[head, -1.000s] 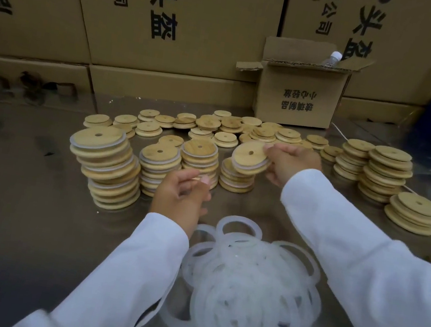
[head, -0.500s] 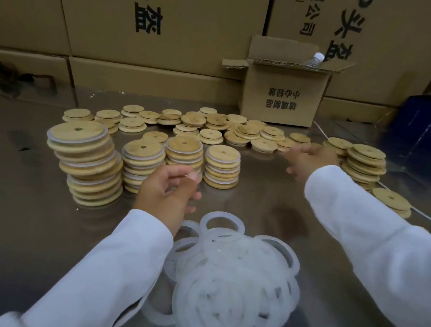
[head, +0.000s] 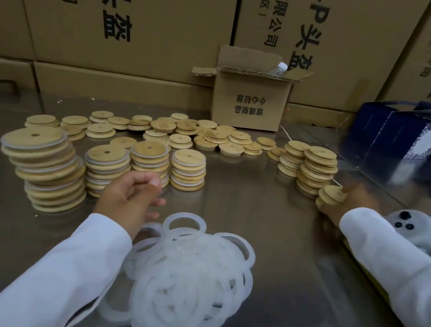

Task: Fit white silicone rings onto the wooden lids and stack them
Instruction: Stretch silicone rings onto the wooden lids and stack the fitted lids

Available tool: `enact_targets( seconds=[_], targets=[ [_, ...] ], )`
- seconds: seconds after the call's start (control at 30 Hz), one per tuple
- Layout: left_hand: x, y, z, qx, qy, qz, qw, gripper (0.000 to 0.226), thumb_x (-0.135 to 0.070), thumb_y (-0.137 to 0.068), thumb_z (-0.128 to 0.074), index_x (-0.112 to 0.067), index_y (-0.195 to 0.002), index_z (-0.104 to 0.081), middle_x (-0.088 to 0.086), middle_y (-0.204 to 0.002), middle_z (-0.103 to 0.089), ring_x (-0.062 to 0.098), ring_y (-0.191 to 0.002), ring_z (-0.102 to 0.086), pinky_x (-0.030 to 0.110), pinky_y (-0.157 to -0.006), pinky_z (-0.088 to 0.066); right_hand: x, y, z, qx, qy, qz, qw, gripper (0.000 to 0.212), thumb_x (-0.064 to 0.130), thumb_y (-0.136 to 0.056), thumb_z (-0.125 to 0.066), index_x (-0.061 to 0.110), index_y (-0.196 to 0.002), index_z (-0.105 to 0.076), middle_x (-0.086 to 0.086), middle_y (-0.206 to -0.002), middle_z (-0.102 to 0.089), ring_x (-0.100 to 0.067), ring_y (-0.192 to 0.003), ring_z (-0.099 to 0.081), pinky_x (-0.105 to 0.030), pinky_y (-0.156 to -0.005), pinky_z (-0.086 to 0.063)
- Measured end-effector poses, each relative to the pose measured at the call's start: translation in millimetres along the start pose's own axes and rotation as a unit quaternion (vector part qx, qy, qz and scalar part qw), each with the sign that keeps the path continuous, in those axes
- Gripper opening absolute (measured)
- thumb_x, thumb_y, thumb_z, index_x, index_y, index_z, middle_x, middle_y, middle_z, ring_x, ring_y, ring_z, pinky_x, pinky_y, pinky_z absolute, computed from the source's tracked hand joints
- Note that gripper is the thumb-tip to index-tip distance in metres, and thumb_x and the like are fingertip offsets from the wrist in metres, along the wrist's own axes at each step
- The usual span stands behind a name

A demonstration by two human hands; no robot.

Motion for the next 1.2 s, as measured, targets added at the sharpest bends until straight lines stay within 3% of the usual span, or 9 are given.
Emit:
enact_targets(
  seconds=[0.3, 0.47, 0.57, 0.67, 0.8, 0.9, 1.0, 1.1, 1.2],
  targets=[
    [-1.5, 0.9, -3.6, 0.007, 0.004, 0.004, 1.0, 0.015, -0.009, -0.09, -0.054, -0.02, -0.083, -0.06, 0.003, -0.083, -0.063, 0.019, -0.072, -0.061, 0.033, -0.065, -0.051, 1.1, -2.4, -3.8, 0.003, 0.07, 0.022, 0.997, 0.075, 0.054, -0.067, -0.072, 0.026, -0.13, -0.042, -0.011, -0.133, -0.046, -0.034, -0.12, -0.044, -0.049, -0.099, -0.042],
    [0.3, 0.7, -3.1, 0.007, 0.003, 0.01, 1.0, 0.013, -0.01, -0.09, -0.055, -0.02, -0.084, -0.061, 0.003, -0.083, -0.064, 0.019, -0.072, -0.062, 0.031, -0.064, -0.051, 17.5, 17.8, 13.8, -0.085, 0.16, 0.125, 0.975, 0.038, 0.047, -0.086, -0.053, 0.025, -0.117, -0.051, -0.009, -0.12, -0.056, -0.034, -0.106, -0.053, -0.053, -0.098, -0.04],
    [0.1, 0.8, -3.6, 0.012, -0.004, 0.008, 1.0, 0.013, -0.011, -0.09, -0.055, -0.021, -0.084, -0.062, 0.002, -0.082, -0.065, 0.018, -0.072, -0.063, 0.03, -0.063, -0.052, 31.8, 36.6, 25.6, -0.109, 0.194, 0.171, 0.96, 0.035, 0.045, -0.092, -0.045, 0.02, -0.115, -0.053, -0.01, -0.115, -0.059, -0.032, -0.102, -0.054, -0.049, -0.097, -0.042],
    [1.7, -0.1, -4.8, 0.018, 0.009, 0.026, 0.999, 0.012, -0.011, -0.089, -0.055, -0.018, -0.084, -0.062, 0.002, -0.075, -0.065, 0.017, -0.067, -0.064, 0.03, -0.06, -0.052, 60.1, 66.6, 30.4, -0.125, 0.116, 0.266, 0.949, 0.032, 0.044, -0.09, -0.049, 0.023, -0.111, -0.059, -0.008, -0.104, -0.065, -0.03, -0.091, -0.057, -0.039, -0.085, -0.044],
    [5.0, 1.9, -10.4, 0.052, 0.137, 0.126, 0.981, 0.016, -0.018, -0.091, -0.051, -0.008, -0.085, -0.062, 0.007, -0.064, -0.063, 0.016, -0.052, -0.065, 0.025, -0.048, -0.055, 108.1, 130.3, 25.6, -0.112, -0.089, 0.43, 0.892, 0.03, 0.042, -0.082, -0.062, 0.029, -0.109, -0.067, 0.002, -0.101, -0.069, -0.022, -0.091, -0.061, -0.029, -0.073, -0.044],
    [7.5, 11.2, -24.3, 0.159, 0.137, 0.209, 0.955, 0.045, -0.045, -0.09, -0.039, -0.007, -0.089, -0.061, 0.009, -0.064, -0.069, 0.02, -0.053, -0.067, 0.027, -0.047, -0.055, 137.1, 178.0, 4.3, -0.032, -0.194, 0.527, 0.827, 0.028, 0.035, -0.079, -0.065, 0.029, -0.107, -0.069, 0.006, -0.102, -0.07, -0.017, -0.095, -0.063, -0.037, -0.079, -0.051],
    [8.2, 19.6, -31.6, 0.236, 0.112, 0.233, 0.937, 0.06, -0.062, -0.071, -0.039, -0.012, -0.095, -0.063, 0.011, -0.074, -0.071, 0.021, -0.061, -0.069, 0.029, -0.05, -0.056, 144.5, 209.2, -16.6, 0.009, -0.244, 0.585, 0.774, 0.034, 0.017, -0.074, -0.069, 0.023, -0.108, -0.07, 0.004, -0.107, -0.069, -0.018, -0.1, -0.064, -0.04, -0.081, -0.052],
    [7.5, 17.6, -27.7, 0.197, 0.14, 0.224, 0.944, 0.052, -0.049, -0.064, -0.054, -0.013, -0.101, -0.064, 0.014, -0.089, -0.071, 0.019, -0.065, -0.07, 0.03, -0.048, -0.055, 141.3, 210.0, -26.1, 0.061, -0.269, 0.58, 0.767, 0.042, 0.018, -0.071, -0.076, 0.02, -0.112, -0.067, 0.001, -0.116, -0.064, -0.018, -0.11, -0.059, -0.044, -0.091, -0.047],
    [10.1, 13.1, -21.6, 0.141, 0.153, 0.207, 0.956, 0.025, -0.027, -0.082, -0.057, -0.009, -0.097, -0.063, 0.012, -0.083, -0.071, 0.021, -0.061, -0.07, 0.028, -0.043, -0.052, 135.5, 200.3, -26.1, 0.086, -0.275, 0.539, 0.792, 0.053, 0.039, -0.066, -0.076, 0.027, -0.116, -0.064, 0.012, -0.117, -0.06, -0.004, -0.111, -0.053, -0.046, -0.102, -0.036]
  ],
)
Point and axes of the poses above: each hand's wrist, its own y-axis away from the middle knuckle, its own z-axis out of the back of the hand, x = y × z, the point moved 6 cm from there along -y, towards the middle knuckle
